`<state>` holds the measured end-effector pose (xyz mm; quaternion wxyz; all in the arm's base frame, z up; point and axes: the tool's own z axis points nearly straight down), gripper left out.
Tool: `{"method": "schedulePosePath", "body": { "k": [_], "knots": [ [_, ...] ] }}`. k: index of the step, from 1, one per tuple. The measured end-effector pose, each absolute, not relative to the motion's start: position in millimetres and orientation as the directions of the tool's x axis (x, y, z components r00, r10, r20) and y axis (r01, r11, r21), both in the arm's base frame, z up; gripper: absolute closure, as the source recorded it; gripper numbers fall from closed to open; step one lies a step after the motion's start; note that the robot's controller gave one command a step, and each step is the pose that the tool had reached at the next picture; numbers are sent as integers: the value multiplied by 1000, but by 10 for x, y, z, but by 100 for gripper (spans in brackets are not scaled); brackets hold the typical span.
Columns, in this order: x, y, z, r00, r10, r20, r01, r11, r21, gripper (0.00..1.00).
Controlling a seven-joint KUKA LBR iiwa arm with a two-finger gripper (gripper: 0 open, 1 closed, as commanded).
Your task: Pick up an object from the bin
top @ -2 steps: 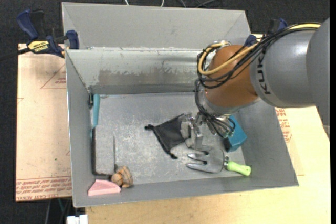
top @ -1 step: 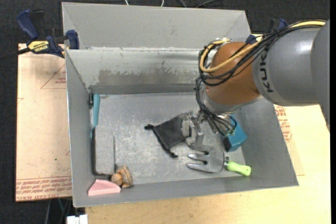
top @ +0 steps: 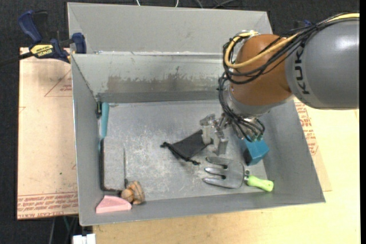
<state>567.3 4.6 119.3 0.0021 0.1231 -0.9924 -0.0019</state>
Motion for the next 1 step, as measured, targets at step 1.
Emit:
{"method": "schedulePosePath", "body": {
  "k": [1],
  "knots": [
    [5701, 47, 1649, -970, -244, -6, -244, 970, 2, 100]
  ]
}}
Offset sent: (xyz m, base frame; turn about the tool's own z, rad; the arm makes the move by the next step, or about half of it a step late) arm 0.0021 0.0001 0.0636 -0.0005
